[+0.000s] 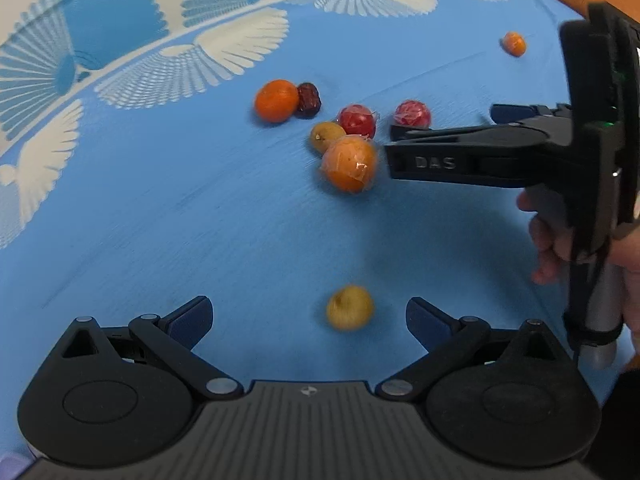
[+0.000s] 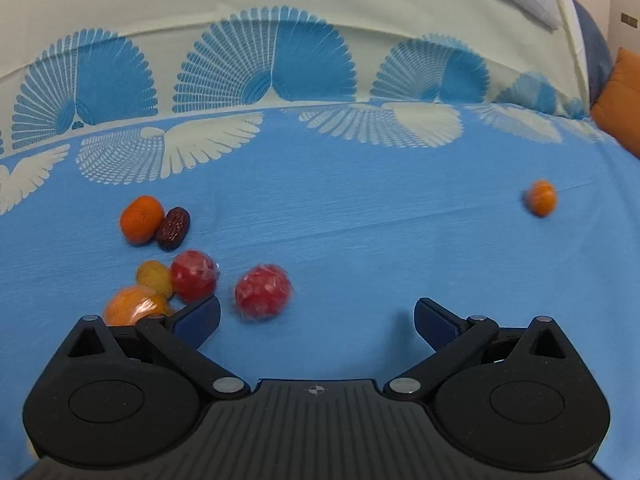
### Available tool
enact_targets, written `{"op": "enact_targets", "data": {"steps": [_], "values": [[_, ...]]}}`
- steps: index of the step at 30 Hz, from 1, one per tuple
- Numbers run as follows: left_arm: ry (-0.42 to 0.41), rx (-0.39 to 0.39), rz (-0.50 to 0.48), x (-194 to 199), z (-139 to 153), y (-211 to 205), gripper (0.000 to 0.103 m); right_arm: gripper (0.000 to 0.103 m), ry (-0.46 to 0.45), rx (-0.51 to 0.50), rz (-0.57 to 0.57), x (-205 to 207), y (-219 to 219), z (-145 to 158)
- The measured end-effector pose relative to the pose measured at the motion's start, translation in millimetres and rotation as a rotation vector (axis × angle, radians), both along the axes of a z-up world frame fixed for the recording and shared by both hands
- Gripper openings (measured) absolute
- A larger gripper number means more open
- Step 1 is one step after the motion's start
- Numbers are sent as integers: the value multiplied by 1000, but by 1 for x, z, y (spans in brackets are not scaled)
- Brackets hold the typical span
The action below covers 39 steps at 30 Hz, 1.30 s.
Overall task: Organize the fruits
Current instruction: 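Grasp a red wrapped fruit with the right tool while the left grasps the yellow fruit, then carry both fruits to the blue plate and open both tools to release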
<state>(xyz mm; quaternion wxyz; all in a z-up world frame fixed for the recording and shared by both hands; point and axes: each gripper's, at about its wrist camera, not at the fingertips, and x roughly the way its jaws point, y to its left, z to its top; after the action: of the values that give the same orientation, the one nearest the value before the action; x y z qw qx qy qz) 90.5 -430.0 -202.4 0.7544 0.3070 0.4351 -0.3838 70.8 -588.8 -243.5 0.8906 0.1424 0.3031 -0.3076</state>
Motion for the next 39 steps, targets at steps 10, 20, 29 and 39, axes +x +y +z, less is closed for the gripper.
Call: {"op": "enact_targets", "data": {"steps": [10, 20, 29, 39], "values": [[42, -28, 29, 18, -17, -4, 90, 102, 19, -82, -2, 13, 4, -10], [104, -52, 60, 11, 21, 8, 26, 33, -94, -34, -28, -8, 8, 14], [89, 15, 212, -16, 92, 115, 26, 33, -201, 18, -94, -91, 56, 89], [57, 47, 431, -66, 147, 264, 26, 33, -272, 65, 253, -153, 200, 161]]}}
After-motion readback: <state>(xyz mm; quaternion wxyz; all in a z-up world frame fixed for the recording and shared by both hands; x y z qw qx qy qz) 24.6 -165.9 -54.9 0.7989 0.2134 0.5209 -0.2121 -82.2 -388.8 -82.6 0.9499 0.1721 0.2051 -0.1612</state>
